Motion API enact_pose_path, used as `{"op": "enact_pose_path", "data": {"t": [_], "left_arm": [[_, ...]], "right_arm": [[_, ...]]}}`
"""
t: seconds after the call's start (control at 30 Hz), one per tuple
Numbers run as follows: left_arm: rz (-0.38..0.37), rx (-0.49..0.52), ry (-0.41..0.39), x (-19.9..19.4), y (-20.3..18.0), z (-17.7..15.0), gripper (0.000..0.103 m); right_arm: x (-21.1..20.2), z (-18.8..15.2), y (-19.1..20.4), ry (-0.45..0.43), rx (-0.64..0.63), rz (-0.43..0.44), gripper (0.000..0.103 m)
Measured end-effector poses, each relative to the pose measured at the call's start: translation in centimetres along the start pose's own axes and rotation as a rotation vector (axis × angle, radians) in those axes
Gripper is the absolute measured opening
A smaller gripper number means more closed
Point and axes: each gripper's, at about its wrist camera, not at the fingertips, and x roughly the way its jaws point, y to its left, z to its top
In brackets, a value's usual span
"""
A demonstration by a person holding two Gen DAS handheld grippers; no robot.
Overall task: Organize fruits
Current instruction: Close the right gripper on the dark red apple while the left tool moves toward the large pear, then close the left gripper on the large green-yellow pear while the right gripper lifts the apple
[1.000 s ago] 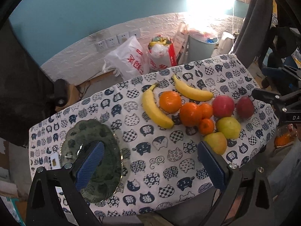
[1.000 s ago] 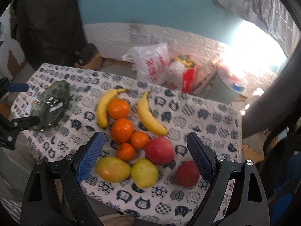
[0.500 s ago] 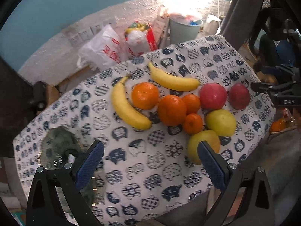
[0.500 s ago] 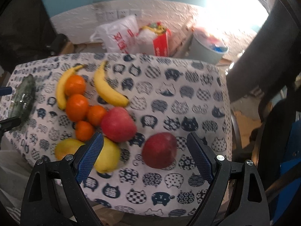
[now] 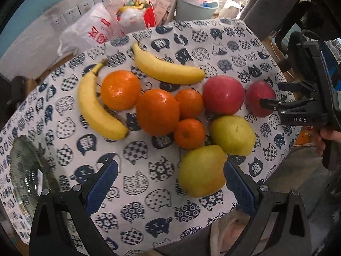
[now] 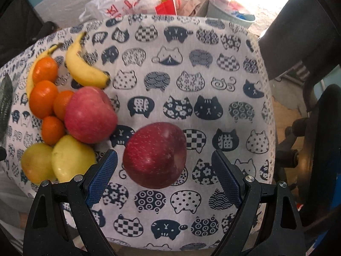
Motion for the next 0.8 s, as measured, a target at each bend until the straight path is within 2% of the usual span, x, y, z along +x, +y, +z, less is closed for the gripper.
{"op": "enact_pose_path", "data": {"t": [0.4,0.47,0.57,0.8], "left_arm": [[-0.013,0.058,0.077,3.6,-2.5,-0.8,0.101],[-0.015,0.06,0.098,4.4,-2.7,-1.0,0.101],[-0.011,0.07,0.111,5.2,-3.0,-1.1,0.101],[-0.043,0.101,0.147,6.8,-4.1,-1.1,0.083]], "right_arm": [[2.8,1.1,0.3,0.024,-0.027,0.039,0.087],[3.1,1.2,0.5,0.028,-0.031,0.052,0.08],[3.4,1.1,0.8,0.024,-0.037,0.062,0.076],[4.6,1.0,1.1,0.013,-0.038,0.061,0.074]]}}
